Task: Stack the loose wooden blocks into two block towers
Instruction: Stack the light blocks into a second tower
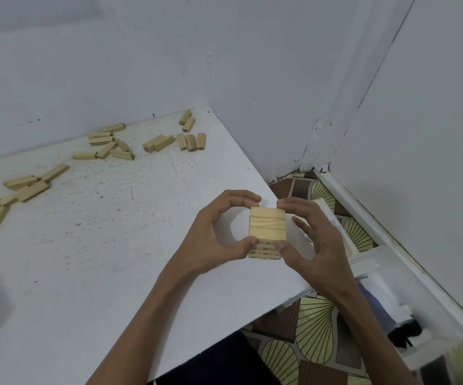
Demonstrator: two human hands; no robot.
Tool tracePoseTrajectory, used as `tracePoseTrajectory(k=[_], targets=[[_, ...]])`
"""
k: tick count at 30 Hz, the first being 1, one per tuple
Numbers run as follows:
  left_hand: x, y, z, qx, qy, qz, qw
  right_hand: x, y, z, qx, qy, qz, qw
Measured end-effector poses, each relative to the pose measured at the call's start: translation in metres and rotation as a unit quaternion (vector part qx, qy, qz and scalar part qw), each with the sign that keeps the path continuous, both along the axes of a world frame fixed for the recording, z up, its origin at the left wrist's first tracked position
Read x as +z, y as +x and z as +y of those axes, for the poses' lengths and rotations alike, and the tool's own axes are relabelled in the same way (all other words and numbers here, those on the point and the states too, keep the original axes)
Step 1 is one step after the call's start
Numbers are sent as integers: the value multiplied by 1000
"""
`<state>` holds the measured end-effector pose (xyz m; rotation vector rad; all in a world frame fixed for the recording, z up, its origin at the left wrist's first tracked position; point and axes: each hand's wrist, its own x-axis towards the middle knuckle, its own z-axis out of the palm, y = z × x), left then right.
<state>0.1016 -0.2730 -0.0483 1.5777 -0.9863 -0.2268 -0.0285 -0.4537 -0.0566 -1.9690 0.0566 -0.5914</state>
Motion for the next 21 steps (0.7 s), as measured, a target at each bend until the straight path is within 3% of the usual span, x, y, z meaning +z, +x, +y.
tracePoseTrajectory(k=[21], targets=[[0,0,3,5,23,11,1000,2,-3,2,20,13,34,999]])
